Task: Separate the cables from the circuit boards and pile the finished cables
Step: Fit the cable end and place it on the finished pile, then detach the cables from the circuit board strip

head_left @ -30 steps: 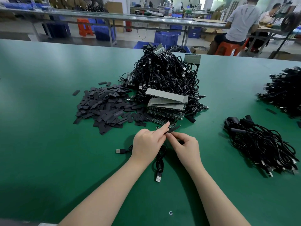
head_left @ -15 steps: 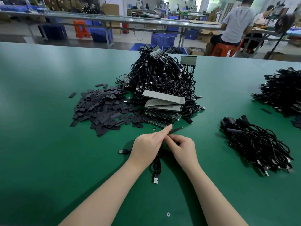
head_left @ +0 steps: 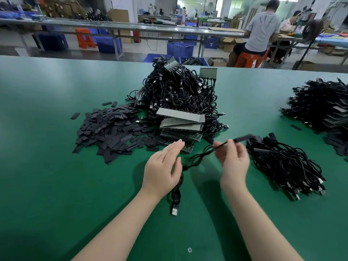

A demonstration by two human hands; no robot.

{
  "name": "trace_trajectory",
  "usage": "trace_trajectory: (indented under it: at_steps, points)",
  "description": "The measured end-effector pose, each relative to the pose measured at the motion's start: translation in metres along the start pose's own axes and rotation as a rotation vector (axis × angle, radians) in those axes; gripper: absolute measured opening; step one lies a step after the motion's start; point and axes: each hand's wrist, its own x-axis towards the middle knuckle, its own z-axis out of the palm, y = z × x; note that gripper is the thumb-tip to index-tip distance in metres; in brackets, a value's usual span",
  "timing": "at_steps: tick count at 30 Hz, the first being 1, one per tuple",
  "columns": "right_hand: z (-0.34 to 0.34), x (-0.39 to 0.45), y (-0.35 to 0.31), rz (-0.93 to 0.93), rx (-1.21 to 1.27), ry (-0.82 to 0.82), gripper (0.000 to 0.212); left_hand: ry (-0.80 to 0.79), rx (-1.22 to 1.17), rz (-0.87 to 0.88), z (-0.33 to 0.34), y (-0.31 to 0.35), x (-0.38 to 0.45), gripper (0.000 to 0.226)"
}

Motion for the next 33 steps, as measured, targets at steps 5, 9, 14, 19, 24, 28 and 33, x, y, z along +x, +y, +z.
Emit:
trace_trajectory:
  at_steps: [5, 9, 14, 19, 24, 28, 33]
  points:
    - [-0.039, 0.04, -0.061, -0.509, -0.644, 0.071, 0.01, -0.03, -0.002, -0.016, 0.001, -0.001, 0.0, 0.04]
    - [-0.077, 0.083, -0.087, -0.455, -1.652, -0.156, 0.027, -0.05, -0.003, -0.021, 0.001, 0.0, 0.001, 0.038]
    - [-0.103, 0.105, -0.103, -0.159, -2.024, -0.391, 0.062, -0.097, 0.017, -0.044, -0.001, 0.001, 0.001, 0.037]
    - [-0.105, 0.116, -0.101, -0.164, -2.032, -0.289, 0.033, -0.105, 0.028, -0.052, -0.001, 0.002, 0.0, 0.036]
    - [-0.106, 0.128, -0.104, -0.25, -1.981, 0.052, 0.033, -0.108, 0.027, -0.062, 0.0, 0.002, 0.001, 0.037]
    - [-0.1, 0.133, -0.104, -0.07, -1.869, -0.039, 0.063, -0.101, 0.016, -0.111, 0.001, 0.0, 0.0, 0.037]
    - [-0.095, 0.129, -0.093, -0.166, -1.96, -0.073, 0.056, -0.031, -0.034, -0.282, -0.002, 0.0, 0.002, 0.036]
